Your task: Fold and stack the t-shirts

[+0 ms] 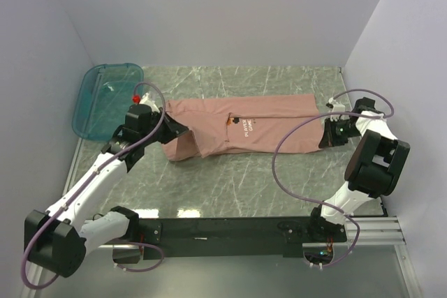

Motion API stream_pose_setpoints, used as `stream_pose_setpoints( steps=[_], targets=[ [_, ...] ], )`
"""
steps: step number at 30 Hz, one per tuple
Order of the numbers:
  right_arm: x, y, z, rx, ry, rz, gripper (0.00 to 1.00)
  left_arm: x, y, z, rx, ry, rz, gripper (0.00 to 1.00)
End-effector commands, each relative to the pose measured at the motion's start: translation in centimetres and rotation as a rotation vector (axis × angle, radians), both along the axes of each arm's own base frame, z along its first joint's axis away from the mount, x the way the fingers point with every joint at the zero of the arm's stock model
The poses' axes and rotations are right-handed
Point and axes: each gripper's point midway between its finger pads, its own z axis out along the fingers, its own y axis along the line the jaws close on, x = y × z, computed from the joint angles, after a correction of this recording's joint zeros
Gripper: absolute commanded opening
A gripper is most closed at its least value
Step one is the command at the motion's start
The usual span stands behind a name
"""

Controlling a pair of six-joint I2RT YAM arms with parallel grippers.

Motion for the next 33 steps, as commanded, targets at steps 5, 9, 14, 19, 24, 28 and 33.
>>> stream_pose_setpoints(
  steps=[5, 9, 14, 19, 24, 28, 33],
  targets=[
    [-1.9, -0.4, -0.3, -0.070, 0.012, 0.041, 0.00, -2.2, 0.1, -0.4, -0.021, -0.016, -0.049, 0.00],
    [-2.1, -0.9, -0.3, -0.092, 0.012, 0.038, 0.00, -3.0, 0.2, -0.4, -0.025, -0.014, -0.055, 0.01],
    [-2.4, -1.3, -0.4, -0.107, 0.015, 0.033, 0.00, -3.6, 0.2, -1.0, -0.032, -0.006, -0.066, 0.00],
    [-2.4, -1.5, -0.7, -0.103, 0.024, 0.023, 0.00, -3.8, 0.2, -1.6, -0.040, 0.001, -0.066, 0.00],
    [-2.0, -1.6, -0.8, -0.094, 0.025, 0.012, 0.00, -3.8, 0.2, -1.6, -0.038, -0.001, -0.069, 0.01],
    [-1.5, -1.5, -0.8, -0.074, 0.026, 0.005, 0.00, -3.4, 0.2, -1.3, -0.034, -0.008, -0.063, 0.00],
    [-0.2, -1.5, -0.5, -0.033, 0.026, -0.004, 0.00, -2.6, 0.3, -0.9, -0.019, -0.028, -0.050, 0.00]
  ],
)
